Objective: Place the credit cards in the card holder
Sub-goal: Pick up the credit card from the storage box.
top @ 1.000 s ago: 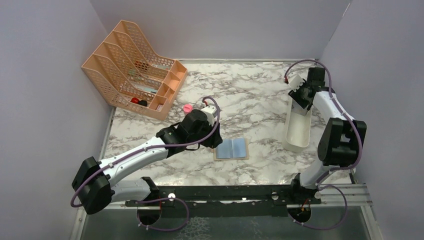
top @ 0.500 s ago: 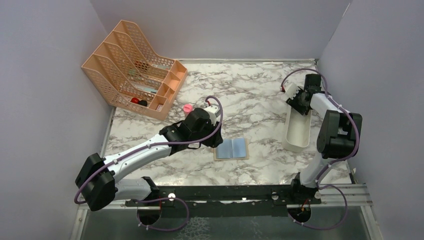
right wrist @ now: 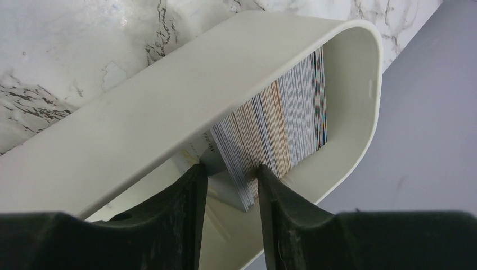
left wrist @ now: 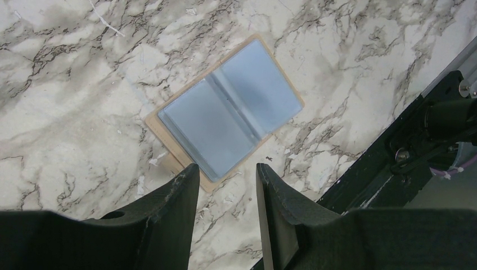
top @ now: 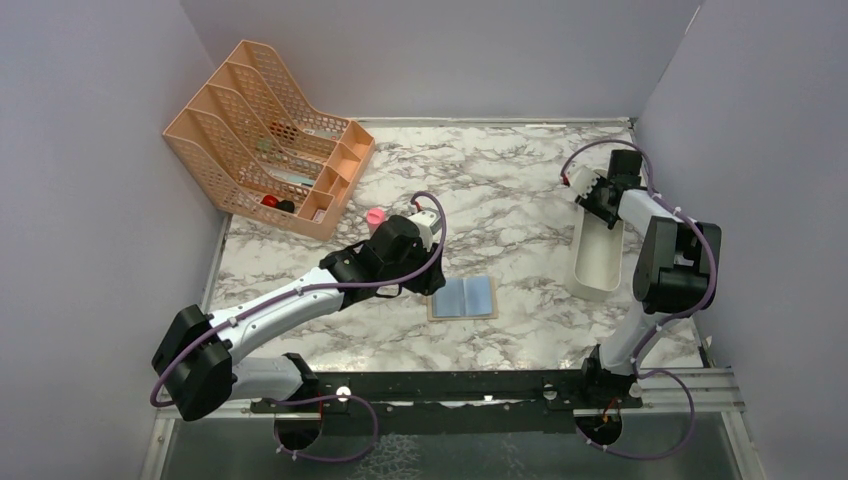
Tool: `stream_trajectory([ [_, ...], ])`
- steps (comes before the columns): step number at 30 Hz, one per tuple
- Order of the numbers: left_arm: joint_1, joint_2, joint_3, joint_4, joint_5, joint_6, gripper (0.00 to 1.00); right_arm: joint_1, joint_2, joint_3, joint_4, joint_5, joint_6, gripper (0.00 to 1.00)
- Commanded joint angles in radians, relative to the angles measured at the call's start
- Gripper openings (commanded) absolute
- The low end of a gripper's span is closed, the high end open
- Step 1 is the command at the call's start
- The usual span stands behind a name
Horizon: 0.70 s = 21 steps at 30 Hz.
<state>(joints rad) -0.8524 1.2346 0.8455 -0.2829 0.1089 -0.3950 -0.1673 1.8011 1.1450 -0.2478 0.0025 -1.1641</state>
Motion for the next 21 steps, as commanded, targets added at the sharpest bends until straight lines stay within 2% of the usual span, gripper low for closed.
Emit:
stream_trajectory([
  [1,0.005,0.006,0.024,0.006,0.021,0.004,0.45,-0.006,0.033,0.010,0.034,0.026,-0.027,0.39],
  [4,0.006,0.002,0.022,0.007,0.016,0.002,0.45,-0.006,0.028,0.020,0.030,0.020,-0.020,0.32],
  [7,0.006,0.000,0.018,0.012,0.014,0.001,0.45,-0.007,0.025,0.034,0.027,0.022,-0.014,0.20],
  [15,0.007,0.006,0.016,0.016,0.021,-0.005,0.45,-0.007,0.000,0.053,0.016,0.035,-0.003,0.19],
  [21,0.007,0.002,0.010,0.021,0.029,-0.006,0.45,-0.006,-0.012,0.085,-0.043,0.029,0.015,0.11],
])
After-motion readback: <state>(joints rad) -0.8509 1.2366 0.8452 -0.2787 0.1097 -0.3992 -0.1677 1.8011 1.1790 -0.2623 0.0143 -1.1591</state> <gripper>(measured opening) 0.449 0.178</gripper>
